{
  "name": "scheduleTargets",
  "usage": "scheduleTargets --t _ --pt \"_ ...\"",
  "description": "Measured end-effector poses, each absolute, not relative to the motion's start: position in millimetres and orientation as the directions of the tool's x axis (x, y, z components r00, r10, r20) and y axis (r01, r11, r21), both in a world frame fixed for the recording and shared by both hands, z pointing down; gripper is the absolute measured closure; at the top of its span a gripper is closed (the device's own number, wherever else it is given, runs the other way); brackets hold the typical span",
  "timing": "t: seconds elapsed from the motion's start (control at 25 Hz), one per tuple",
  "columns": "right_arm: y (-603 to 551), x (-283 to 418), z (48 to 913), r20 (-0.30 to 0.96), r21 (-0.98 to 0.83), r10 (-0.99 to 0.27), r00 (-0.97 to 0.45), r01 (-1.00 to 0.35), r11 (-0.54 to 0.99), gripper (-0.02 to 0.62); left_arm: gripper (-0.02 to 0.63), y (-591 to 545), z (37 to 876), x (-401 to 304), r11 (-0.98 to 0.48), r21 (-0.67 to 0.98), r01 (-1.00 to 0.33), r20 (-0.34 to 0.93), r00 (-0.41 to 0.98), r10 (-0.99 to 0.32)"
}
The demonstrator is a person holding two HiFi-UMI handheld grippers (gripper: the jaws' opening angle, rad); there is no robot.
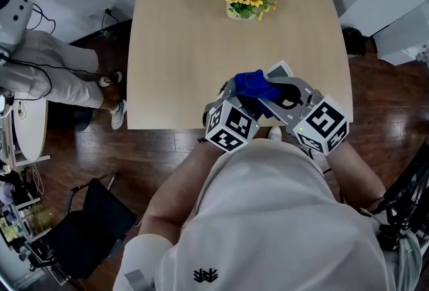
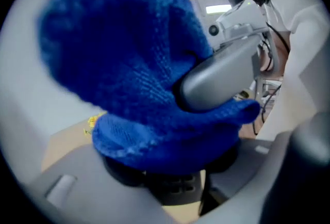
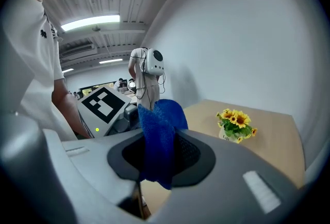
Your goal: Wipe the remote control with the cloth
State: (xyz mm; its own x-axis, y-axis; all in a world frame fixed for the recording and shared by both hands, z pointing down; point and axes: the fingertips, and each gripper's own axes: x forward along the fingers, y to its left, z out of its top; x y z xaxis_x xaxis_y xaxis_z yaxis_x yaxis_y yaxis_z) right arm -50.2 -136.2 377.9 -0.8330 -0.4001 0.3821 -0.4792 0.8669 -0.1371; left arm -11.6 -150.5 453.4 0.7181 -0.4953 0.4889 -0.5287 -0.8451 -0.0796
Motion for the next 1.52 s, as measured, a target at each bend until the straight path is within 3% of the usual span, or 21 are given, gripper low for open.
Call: scheduleTargets --t 0.84,1.04,1.28,1.52 --pt "-194.9 45.6 375.8 0.419 -0.032 -0.604 -0.678 -0.676 0.736 0.508 0.331 -144.6 453.4 -36.6 -0.805 -0.070 -0.589 0.480 0.688 -0.545" --pt "-177.0 11.4 353.9 0.365 -0.050 -0.552 -0.750 -0.608 0.792 0.508 0.331 -145.7 453.5 -36.9 -0.806 -0.072 -0.588 0.478 0.689 -0.545" --pt "-118.2 -61.0 336.5 0.301 -0.090 -0.393 -0.869 -0.436 0.895 0.508 0.331 -138.2 448.1 -35.3 -0.818 -0.084 -0.570 0.468 0.702 -0.537" --pt "-99.1 -85.7 349.2 0.321 -0.129 -0.333 -0.887 -0.389 0.912 0.508 0.331 -132.0 439.2 -37.5 -0.821 -0.091 -0.563 0.457 0.709 -0.537"
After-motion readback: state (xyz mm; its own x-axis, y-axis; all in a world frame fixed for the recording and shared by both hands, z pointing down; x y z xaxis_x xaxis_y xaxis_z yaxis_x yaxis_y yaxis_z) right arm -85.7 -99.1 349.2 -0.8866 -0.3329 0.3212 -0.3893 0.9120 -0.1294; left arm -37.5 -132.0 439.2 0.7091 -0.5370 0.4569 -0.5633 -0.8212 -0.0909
